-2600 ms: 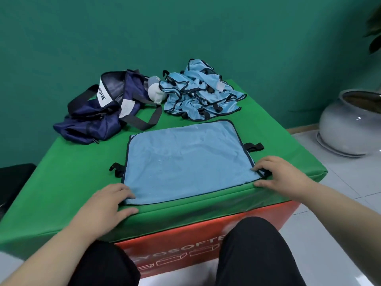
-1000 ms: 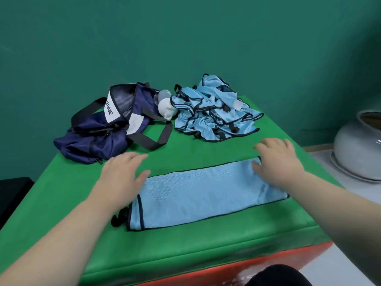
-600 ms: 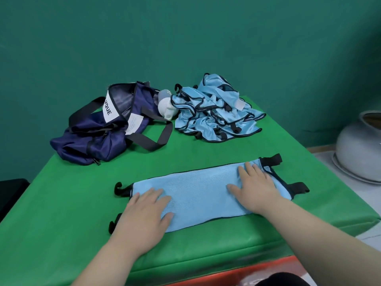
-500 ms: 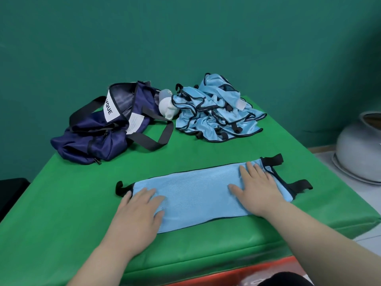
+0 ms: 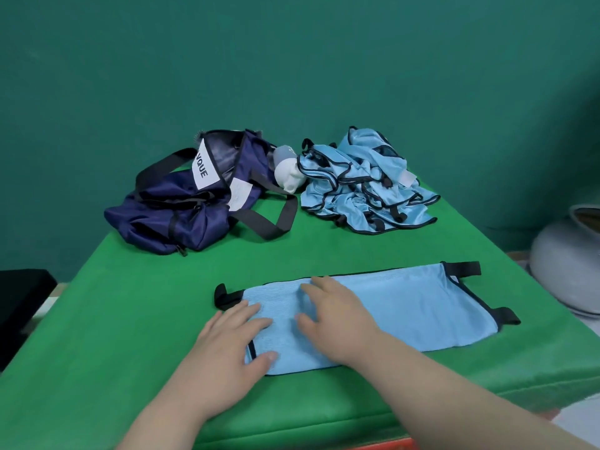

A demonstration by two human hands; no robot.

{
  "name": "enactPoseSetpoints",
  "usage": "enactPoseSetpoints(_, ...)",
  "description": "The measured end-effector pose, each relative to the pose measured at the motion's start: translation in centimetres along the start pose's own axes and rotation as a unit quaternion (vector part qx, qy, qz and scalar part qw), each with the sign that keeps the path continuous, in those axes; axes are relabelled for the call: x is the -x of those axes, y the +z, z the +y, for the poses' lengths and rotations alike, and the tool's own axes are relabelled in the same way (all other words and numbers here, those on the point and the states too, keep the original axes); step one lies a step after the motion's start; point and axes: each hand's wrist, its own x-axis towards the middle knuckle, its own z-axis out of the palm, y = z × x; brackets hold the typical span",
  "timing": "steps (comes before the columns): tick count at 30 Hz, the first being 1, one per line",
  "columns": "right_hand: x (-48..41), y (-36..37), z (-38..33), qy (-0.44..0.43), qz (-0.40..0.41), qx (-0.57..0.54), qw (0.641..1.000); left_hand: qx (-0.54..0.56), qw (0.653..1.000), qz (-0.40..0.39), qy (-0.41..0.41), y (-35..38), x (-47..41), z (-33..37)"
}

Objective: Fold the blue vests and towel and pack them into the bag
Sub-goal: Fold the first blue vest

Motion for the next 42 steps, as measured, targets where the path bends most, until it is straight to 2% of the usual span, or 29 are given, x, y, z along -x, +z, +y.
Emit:
enactPoseSetpoints(5,-0.7,2.5,-0.2,-0.001,0.001,0.04,0.999,0.04,0.998,-0.042,0.034,-1.0,0.8,-0.8)
enactPoseSetpoints(13,-0.8,2.8,-0.3,0.007,0.005,0.035,0.999,-0.005,0.993,-0.099,0.069,-2.3,0.0,-0.8)
enactPoseSetpoints(18,-0.9,2.9,-0.3,0.008,0.012,0.021,1.0,-0.045,0.994,-0.084,0.054,-2.1,-0.4,-0.2)
enactPoseSetpoints(23,-0.7,2.9,-0.3,0.009,0.015,0.019,1.0,-0.02,0.99,-0.109,0.082,-2.8,0.4,-0.9)
enactPoseSetpoints(31,-0.7,2.8,-0.3,0.011,0.015,0.012,1.0,0.051,0.994,-0.028,0.092,-4.6,0.3,-3.5)
enactPoseSetpoints(37,-0.8,3.0,-0.2,0.01,0.019,0.016,1.0,0.076,0.988,0.023,0.133,-4.4,1.1,-2.1)
enactPoseSetpoints(42,-0.8,3.0,-0.2,0.009,0.023,0.008,1.0,-0.024,0.993,0.004,0.113,-2.5,0.4,-0.8)
